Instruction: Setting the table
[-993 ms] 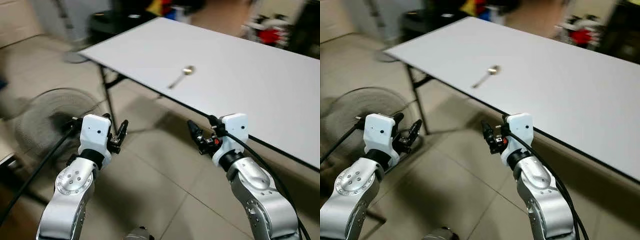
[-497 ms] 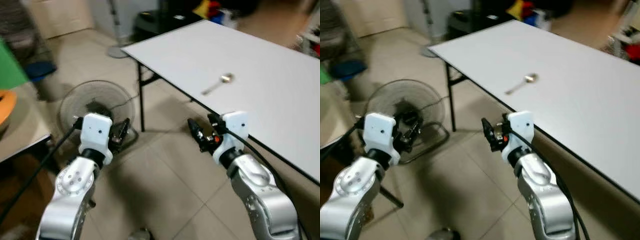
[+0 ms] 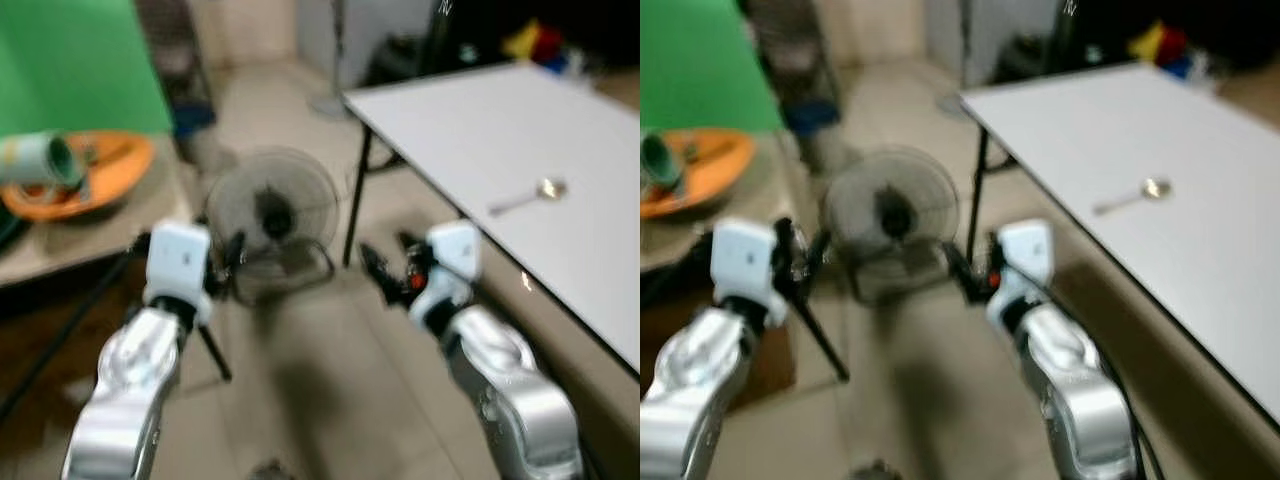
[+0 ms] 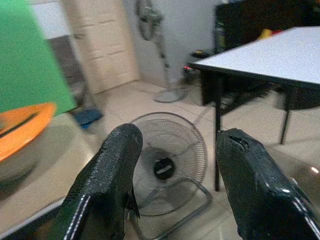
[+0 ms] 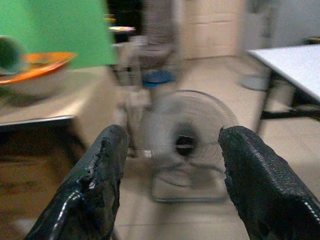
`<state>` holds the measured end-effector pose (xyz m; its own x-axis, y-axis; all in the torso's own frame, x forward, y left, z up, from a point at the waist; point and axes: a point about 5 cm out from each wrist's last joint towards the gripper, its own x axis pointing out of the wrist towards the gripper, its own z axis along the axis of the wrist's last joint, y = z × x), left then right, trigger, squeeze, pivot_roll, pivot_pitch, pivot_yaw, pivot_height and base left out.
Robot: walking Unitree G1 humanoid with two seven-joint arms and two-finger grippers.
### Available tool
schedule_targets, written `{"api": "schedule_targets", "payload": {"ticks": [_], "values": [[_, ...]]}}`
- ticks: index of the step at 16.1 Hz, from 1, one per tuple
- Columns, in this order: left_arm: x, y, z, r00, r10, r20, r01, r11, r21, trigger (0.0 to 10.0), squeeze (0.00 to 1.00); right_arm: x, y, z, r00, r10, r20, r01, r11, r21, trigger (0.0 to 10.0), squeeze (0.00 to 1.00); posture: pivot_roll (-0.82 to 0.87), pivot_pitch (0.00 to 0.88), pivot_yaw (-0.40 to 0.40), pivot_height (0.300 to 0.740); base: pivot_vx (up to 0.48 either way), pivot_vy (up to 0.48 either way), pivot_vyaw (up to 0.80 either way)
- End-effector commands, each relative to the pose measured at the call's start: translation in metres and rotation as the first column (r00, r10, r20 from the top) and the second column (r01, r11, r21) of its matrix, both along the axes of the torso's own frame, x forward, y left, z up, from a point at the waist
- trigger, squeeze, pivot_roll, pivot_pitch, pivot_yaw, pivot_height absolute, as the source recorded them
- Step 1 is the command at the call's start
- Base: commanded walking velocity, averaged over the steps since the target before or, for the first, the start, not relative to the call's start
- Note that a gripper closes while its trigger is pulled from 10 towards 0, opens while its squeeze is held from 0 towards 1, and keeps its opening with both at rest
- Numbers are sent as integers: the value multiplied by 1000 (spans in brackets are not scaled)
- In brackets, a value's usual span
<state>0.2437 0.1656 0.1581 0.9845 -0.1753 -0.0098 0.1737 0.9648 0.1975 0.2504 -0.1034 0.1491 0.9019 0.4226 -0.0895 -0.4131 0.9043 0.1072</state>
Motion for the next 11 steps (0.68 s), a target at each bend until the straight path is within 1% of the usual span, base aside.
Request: {"api": "schedule_targets", "payload": {"ticks": [1,4,7,10,11], "values": [[-2,-4,2,1000,-14,4,14,1000,-4,10000,0,1,-4,2,1000,-7,8,8,1000,-10,10000,0,206,0,-1,727,0,0,800],[-2,0,2,1000,2,5,-2,1000,-6,10000,0,3,0,1,1000,19,5,-19,1000,-17,10000,0,212,0,-5,727,0,0,800],[-3,0,3,1000,-4,5,4,1000,-7,10000,0,4,0,1,1000,28,8,-28,999,-19,10000,0,217,0,-9,727,0,0,800],[-3,5,4,1000,17,10,-17,1000,-3,10000,0,5,5,2,999,44,16,-44,999,-24,10000,0,224,0,-16,727,254,0,800],[-2,6,4,1000,19,10,-19,1000,-1,10000,0,6,6,2,999,47,20,-46,998,-31,10000,0,224,0,-16,727,251,0,0]]}}
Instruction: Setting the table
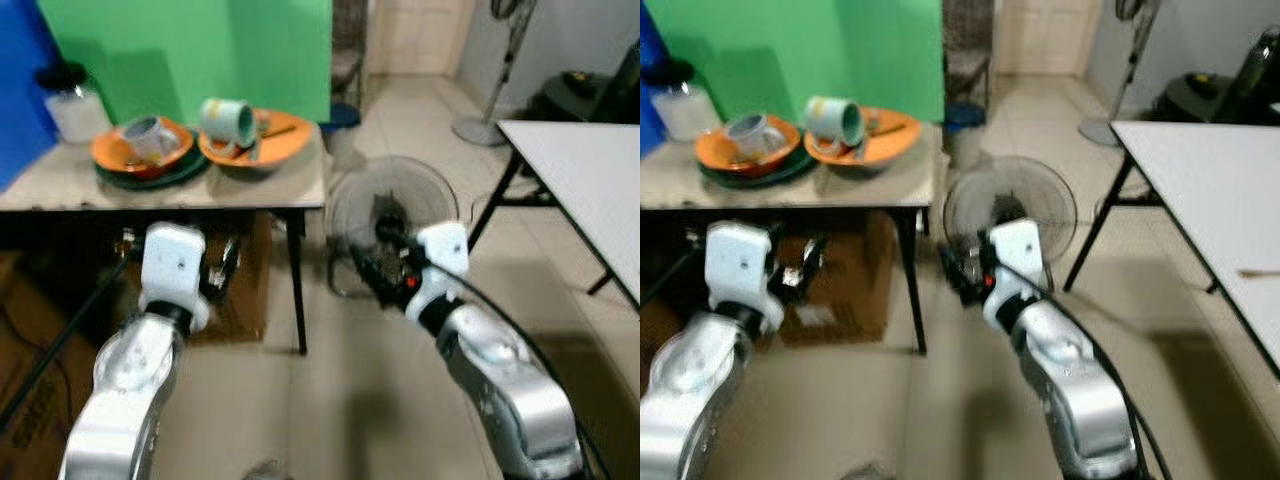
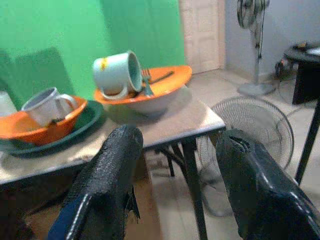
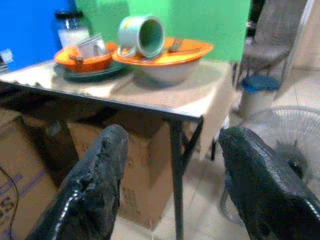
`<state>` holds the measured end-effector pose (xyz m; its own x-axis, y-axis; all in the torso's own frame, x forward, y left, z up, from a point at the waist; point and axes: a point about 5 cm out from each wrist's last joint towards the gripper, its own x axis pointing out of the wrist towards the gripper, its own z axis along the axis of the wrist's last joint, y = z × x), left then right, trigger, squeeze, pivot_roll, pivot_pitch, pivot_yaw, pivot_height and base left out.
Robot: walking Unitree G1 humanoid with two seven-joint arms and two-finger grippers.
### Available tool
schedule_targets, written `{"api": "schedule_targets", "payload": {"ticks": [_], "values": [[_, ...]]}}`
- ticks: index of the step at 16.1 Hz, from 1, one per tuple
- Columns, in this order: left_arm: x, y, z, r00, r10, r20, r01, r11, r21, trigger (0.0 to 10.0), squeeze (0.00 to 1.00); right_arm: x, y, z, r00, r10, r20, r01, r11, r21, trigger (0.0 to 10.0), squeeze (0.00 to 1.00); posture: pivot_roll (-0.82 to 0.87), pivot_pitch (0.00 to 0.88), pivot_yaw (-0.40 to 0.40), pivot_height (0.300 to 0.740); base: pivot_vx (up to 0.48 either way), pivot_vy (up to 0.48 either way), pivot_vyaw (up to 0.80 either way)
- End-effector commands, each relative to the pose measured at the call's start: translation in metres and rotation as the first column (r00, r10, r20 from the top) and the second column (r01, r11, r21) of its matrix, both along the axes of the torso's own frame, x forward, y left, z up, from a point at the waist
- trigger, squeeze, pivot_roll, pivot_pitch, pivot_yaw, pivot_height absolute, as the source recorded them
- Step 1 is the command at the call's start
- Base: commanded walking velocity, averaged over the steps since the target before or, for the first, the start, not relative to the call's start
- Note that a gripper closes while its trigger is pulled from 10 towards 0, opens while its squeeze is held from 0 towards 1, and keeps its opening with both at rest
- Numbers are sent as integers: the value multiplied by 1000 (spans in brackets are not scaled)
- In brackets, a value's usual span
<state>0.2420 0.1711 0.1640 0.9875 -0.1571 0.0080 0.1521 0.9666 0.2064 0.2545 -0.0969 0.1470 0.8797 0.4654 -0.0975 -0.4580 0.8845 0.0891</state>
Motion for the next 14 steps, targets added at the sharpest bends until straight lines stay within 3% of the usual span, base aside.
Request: {"api": "schedule_targets", "payload": {"ticks": [1,7,10,14], "values": [[1,0,0,1000,-1,-7,1,1000,-2,10000,0,3,-3,4,1000,-15,22,15,1000,-2,10000,0,231,0,-16,727,255,0,0],[2,3,3,1000,-1,1,1,1000,8,10000,0,10,-1,5,999,-28,20,28,999,24,10000,0,243,0,-12,727,273,0,0],[1,5,2,1000,-7,-3,7,1000,10,10000,0,11,7,4,999,13,34,-12,1000,-26,10000,0,243,0,-13,727,291,0,0],[-3,6,2,1000,-3,-9,3,1000,13,10000,0,14,7,3,1000,-4,26,4,1000,-22,10000,0,260,0,-22,727,303,0,800]]}}
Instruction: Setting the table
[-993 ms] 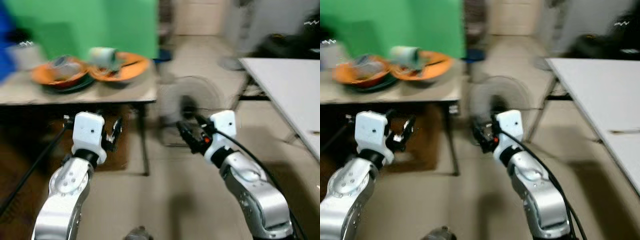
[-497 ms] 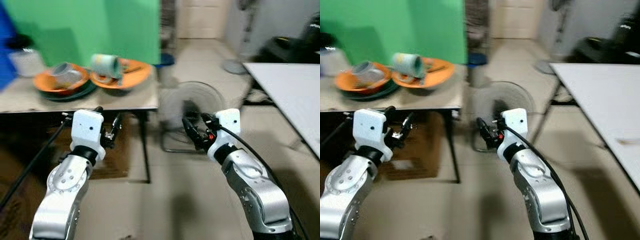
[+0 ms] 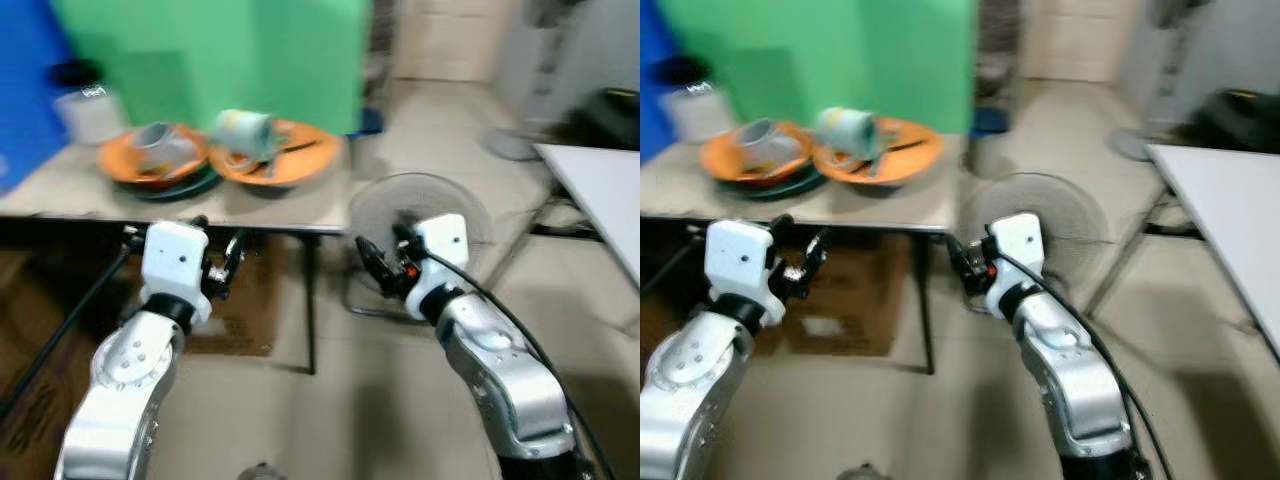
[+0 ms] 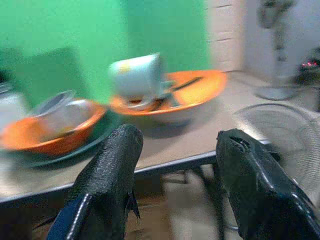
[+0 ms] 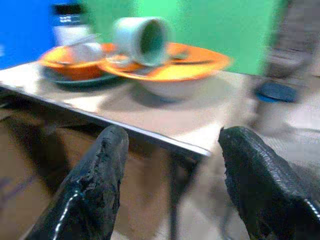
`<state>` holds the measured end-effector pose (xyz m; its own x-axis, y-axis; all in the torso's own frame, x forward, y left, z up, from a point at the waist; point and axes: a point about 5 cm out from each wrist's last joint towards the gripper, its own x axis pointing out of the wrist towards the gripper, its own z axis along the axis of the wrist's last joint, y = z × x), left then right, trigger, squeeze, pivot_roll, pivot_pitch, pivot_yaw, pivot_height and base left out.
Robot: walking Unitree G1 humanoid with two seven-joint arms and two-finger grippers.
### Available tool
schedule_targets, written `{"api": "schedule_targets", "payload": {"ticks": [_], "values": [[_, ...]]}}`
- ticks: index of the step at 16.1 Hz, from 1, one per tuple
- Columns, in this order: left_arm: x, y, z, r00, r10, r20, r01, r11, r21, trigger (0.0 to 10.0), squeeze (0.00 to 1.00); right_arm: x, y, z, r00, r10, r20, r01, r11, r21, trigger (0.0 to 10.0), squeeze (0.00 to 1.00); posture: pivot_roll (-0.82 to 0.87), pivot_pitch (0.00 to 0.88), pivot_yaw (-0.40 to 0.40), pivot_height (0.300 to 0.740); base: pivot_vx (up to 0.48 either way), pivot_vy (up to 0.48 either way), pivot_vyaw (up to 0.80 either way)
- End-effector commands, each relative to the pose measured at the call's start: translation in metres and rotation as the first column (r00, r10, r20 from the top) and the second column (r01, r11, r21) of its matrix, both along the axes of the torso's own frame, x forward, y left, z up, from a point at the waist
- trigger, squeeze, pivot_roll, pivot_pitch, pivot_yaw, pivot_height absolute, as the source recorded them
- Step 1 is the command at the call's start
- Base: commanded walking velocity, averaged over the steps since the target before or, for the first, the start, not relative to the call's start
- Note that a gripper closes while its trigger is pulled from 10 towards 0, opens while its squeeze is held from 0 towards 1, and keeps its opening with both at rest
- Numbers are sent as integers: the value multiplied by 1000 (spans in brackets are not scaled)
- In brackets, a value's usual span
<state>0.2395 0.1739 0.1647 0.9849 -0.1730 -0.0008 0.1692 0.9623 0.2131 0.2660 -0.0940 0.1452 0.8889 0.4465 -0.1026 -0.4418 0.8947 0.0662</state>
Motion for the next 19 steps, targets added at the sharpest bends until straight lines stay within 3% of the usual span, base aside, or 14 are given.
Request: {"api": "schedule_targets", "payload": {"ticks": [1,7,11,14,19], "values": [[-1,4,1,1000,13,-2,-13,1000,7,10000,0,3,5,6,1000,13,20,-13,1000,9,10000,0,263,0,-24,727,307,0,0],[-2,5,6,1000,3,10,-4,1000,27,10000,0,11,13,12,999,32,23,-34,998,53,10000,0,281,0,-39,727,306,0,0],[-2,5,6,1000,6,8,-6,1000,26,10000,0,15,14,12,999,26,33,-26,1000,6,10000,0,284,0,-38,727,315,0,0],[-2,5,6,1000,2,6,-3,1000,27,10000,0,18,14,12,999,15,29,-15,1000,-8,10000,0,283,0,-36,727,316,0,658],[-2,3,7,1000,-12,3,12,999,40,10000,0,22,15,16,1000,-4,18,4,1000,14,10000,0,283,0,-28,727,316,0,89]]}}
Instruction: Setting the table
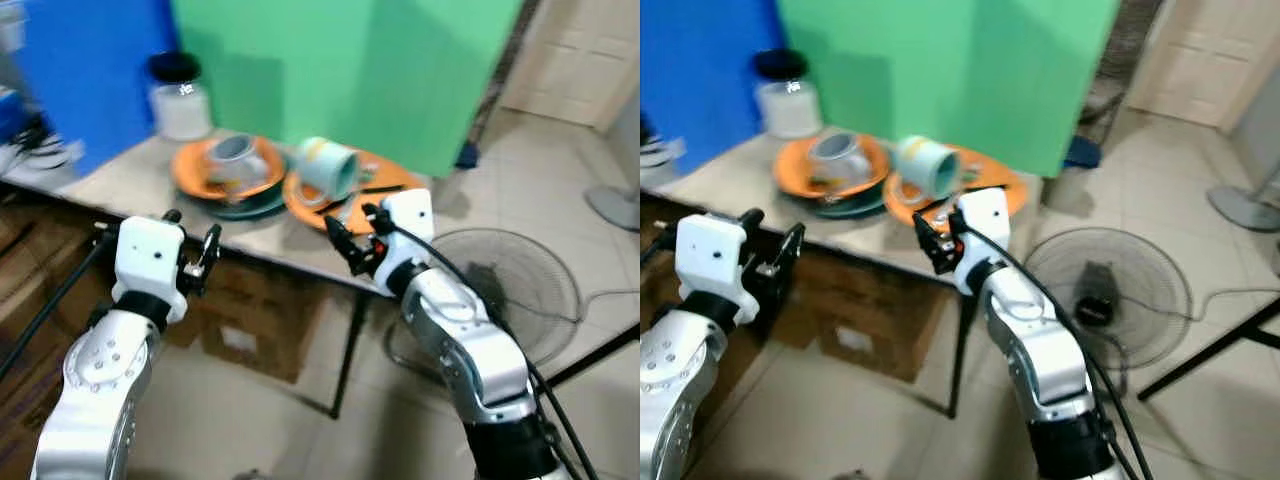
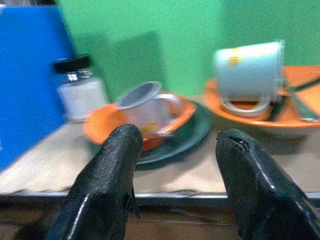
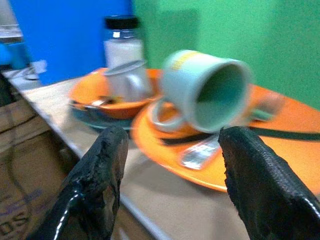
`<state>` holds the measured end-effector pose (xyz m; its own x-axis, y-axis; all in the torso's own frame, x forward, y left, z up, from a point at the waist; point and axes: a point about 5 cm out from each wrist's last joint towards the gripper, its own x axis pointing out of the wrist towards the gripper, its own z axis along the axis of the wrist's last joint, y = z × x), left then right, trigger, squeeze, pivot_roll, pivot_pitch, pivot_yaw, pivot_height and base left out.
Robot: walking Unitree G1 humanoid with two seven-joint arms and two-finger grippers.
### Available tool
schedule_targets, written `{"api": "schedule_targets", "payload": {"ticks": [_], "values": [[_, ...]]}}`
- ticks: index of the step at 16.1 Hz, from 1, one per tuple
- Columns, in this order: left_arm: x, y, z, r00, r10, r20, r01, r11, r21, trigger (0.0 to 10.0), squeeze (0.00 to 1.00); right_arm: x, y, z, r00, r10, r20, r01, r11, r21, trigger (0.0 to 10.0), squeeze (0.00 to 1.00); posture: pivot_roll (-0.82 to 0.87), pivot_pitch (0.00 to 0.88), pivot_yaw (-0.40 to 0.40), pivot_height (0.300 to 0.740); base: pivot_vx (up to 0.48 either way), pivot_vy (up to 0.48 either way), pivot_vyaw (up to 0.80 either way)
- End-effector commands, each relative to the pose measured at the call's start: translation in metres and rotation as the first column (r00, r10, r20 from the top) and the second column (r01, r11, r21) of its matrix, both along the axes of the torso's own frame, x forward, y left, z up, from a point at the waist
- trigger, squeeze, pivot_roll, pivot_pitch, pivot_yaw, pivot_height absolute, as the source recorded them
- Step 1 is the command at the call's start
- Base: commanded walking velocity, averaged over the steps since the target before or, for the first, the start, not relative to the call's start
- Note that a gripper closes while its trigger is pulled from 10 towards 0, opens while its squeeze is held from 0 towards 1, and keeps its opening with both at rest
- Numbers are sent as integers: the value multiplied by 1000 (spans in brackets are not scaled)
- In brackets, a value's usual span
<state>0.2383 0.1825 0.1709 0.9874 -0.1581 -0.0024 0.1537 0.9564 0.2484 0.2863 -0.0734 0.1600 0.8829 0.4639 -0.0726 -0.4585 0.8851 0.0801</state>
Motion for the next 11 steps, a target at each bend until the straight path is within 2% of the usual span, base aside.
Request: {"api": "schedule_targets", "payload": {"ticks": [1,4,11], "values": [[-1,-5,1,1000,-29,-2,29,1000,6,10000,0,2,-4,3,1000,-13,2,13,1000,-12,10000,0,283,0,-28,727,319,0,0],[-2,-6,1,999,-37,-6,37,999,17,10000,0,6,0,4,1000,-11,-5,10,999,-40,10000,0,292,0,-33,727,319,0,0],[-3,-7,0,999,-51,-12,51,999,17,10000,0,15,-5,6,997,-73,-33,70,995,-74,10000,0,296,0,-36,727,316,0,0]]}}
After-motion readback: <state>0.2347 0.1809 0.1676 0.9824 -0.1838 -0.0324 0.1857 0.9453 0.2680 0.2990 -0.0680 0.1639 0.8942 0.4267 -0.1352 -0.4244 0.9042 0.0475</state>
